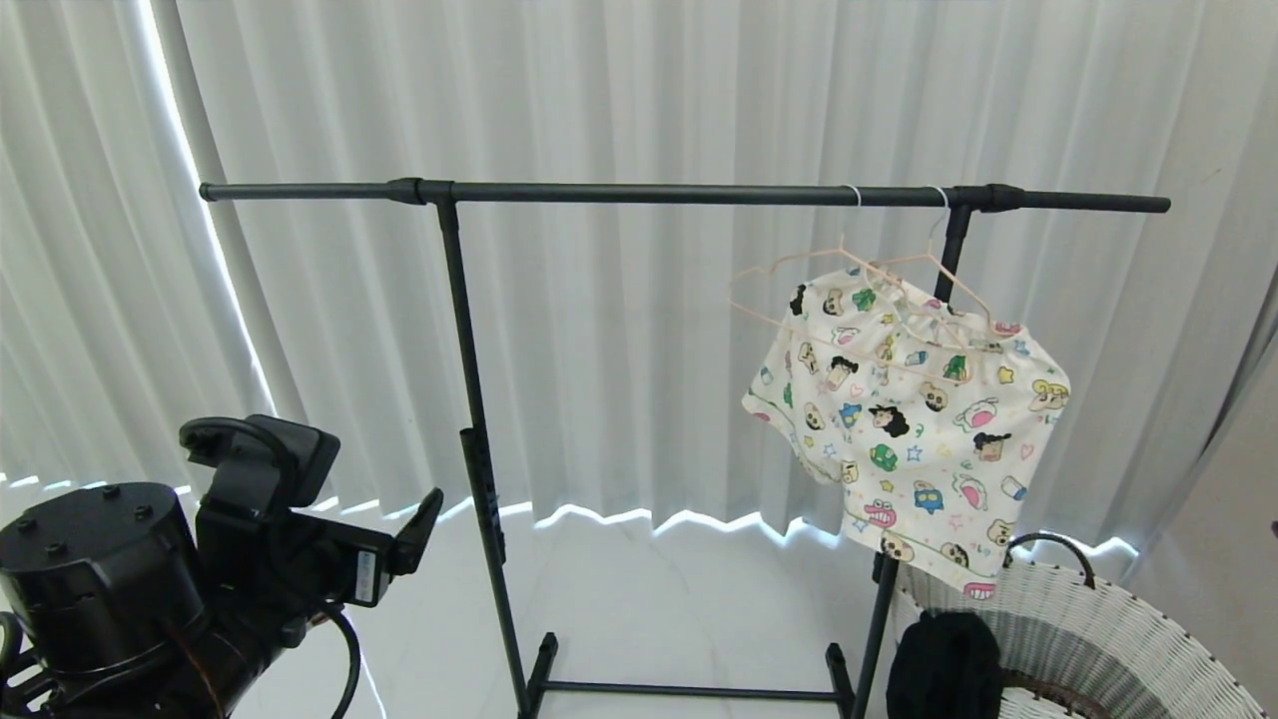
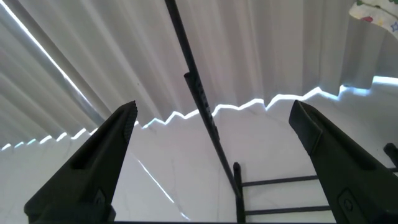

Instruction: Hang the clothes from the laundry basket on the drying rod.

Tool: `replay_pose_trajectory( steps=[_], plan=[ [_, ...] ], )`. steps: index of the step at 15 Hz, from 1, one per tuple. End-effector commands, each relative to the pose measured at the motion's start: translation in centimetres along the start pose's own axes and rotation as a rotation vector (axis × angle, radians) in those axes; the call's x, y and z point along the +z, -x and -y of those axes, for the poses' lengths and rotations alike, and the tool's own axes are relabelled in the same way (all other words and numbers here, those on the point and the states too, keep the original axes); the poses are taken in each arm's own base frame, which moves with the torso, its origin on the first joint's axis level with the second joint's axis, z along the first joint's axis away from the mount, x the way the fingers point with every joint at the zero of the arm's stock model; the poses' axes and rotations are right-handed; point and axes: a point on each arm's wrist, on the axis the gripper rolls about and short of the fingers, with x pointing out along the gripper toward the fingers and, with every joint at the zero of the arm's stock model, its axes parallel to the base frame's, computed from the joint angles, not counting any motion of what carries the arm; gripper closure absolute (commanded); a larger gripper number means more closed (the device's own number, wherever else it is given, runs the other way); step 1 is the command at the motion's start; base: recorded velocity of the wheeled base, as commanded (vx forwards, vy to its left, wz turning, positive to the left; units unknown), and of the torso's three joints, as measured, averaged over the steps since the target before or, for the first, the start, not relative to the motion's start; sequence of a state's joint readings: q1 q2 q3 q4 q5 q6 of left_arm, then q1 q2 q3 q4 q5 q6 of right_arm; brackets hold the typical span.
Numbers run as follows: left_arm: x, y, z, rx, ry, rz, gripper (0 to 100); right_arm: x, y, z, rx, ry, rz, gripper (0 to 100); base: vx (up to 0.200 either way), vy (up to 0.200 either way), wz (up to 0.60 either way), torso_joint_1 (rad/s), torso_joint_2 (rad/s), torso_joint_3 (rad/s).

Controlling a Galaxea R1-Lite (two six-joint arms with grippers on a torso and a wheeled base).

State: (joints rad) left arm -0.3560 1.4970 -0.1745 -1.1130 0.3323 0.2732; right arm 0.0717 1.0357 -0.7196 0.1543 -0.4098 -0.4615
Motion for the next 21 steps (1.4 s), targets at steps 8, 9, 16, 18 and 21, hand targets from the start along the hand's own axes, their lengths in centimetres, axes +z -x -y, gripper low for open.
replay_pose_trajectory(
  steps=[8,9,16,18,21],
  plan=[
    [-0.8,0.6,-0.1,0.029,0.004,-0.012,0,-1.7,-0.7,-1.1,0.025,0.027,-0.067,0,0.000,0.000,0.00,-0.188,0.47,0.287],
    [-0.9,0.6,-0.1,0.030,0.003,-0.015,0,-1.7,-0.7,-1.1,0.025,0.028,-0.068,0,0.000,0.000,0.00,-0.154,0.47,0.295],
    [-0.8,0.5,-0.1,0.029,0.010,-0.013,0,-2.9,-1.2,-1.8,0.045,0.038,-0.114,0,0.000,0.000,0.00,-0.077,0.28,0.179],
    [-0.6,0.4,-0.1,0.028,0.032,-0.004,0,-3.7,-1.6,-2.2,0.066,0.038,-0.136,0,0.100,0.000,0.00,-0.017,0.04,0.039],
    [-0.5,0.0,0.1,0.027,0.034,-0.003,0,-4.5,-2.8,-3.0,0.152,0.032,-0.141,0,0.200,0.000,0.00,-0.006,0.01,0.015]
  ],
)
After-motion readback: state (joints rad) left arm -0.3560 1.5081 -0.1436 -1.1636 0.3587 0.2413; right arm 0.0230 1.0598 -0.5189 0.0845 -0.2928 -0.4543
